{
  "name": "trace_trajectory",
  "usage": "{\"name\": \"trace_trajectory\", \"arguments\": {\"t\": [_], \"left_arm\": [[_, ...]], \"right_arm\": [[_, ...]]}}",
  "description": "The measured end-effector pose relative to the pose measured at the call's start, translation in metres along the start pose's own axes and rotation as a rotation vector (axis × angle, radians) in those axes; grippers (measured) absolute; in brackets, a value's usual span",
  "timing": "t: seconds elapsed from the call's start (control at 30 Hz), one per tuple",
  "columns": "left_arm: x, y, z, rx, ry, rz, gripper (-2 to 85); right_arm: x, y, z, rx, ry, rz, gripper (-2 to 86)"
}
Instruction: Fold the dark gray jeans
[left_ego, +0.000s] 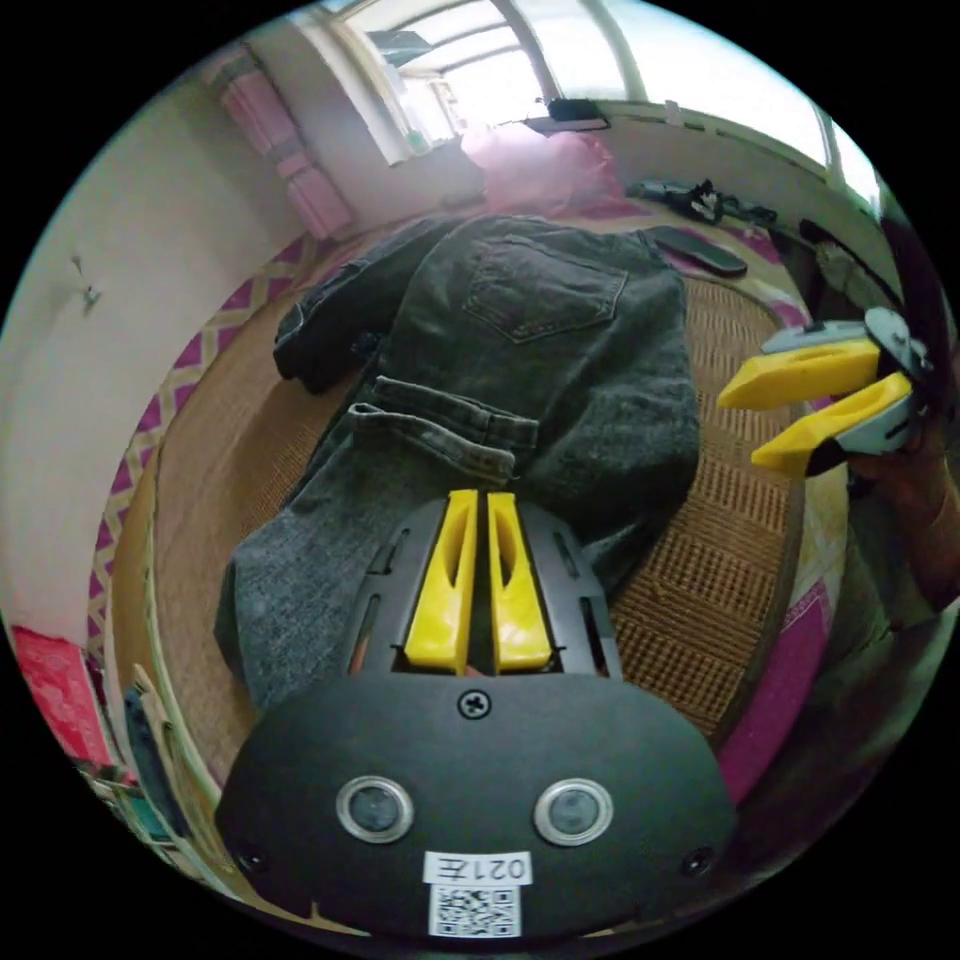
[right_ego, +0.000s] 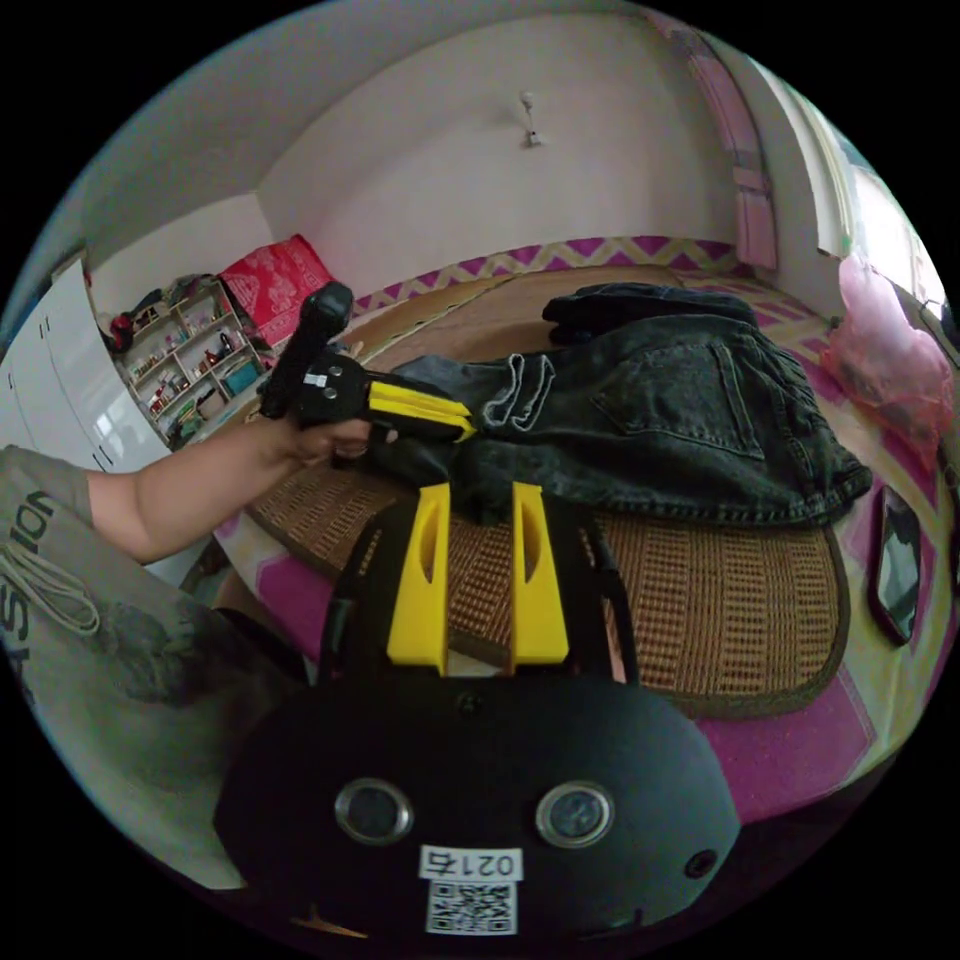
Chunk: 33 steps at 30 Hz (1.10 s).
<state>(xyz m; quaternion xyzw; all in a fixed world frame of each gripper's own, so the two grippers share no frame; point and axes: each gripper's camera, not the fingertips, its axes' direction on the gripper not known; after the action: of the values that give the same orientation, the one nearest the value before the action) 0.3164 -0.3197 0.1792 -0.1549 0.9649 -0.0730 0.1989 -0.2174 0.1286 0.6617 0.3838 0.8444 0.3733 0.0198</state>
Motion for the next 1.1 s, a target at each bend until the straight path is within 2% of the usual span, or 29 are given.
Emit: {"name": "trace_trajectory", "arguments": {"t": [0.17,0.27,0.33,0.4,0.47,0.53,0.57,0.63,0.7,0.8,0.97,1.1], "left_arm": [[-0.1,0.055,-0.105,0.278,0.06,-0.297,-0.9],[-0.17,0.122,-0.194,0.414,-0.015,-0.43,-0.9],[-0.221,0.187,-0.258,0.469,-0.14,-0.537,-0.9],[-0.257,0.239,-0.29,0.448,-0.238,-0.638,-1.0],[-0.294,0.296,-0.304,0.411,-0.26,-0.798,-1.0],[-0.333,0.373,-0.298,0.362,-0.215,-1.032,-1.0],[-0.341,0.39,-0.293,0.344,-0.192,-1.083,-1.0],[-0.366,0.45,-0.267,0.271,-0.042,-1.274,-1.0],[-0.374,0.481,-0.259,0.32,0.04,-1.368,-1.0],[-0.389,0.506,-0.265,0.384,0.109,-1.413,-0.9],[-0.408,0.523,-0.28,0.419,0.124,-1.408,-0.9],[-0.418,0.521,-0.314,0.513,0.107,-1.297,-0.9]], "right_arm": [[0.008,0.003,-0.014,0.038,-0.028,0.036,8.9],[0.007,0.002,-0.022,0.059,-0.041,0.036,8.6],[0.003,0.0,-0.025,0.074,-0.063,0.034,8.5],[-0.001,-0.003,-0.024,0.082,-0.081,0.033,8.4],[-0.006,-0.008,-0.021,0.081,-0.094,0.029,8.4],[-0.017,-0.017,-0.013,0.068,-0.105,0.015,8.3],[-0.02,-0.02,-0.01,0.061,-0.108,0.01,8.3],[-0.035,-0.032,0.001,0.029,-0.111,-0.023,8.3],[-0.049,-0.041,0.012,-0.005,-0.106,-0.056,8.3],[-0.072,-0.056,0.029,-0.068,-0.117,-0.116,8.4],[-0.104,-0.071,0.051,-0.128,-0.109,-0.195,8.5],[-0.12,-0.081,0.055,-0.144,-0.048,-0.24,8.7]]}}
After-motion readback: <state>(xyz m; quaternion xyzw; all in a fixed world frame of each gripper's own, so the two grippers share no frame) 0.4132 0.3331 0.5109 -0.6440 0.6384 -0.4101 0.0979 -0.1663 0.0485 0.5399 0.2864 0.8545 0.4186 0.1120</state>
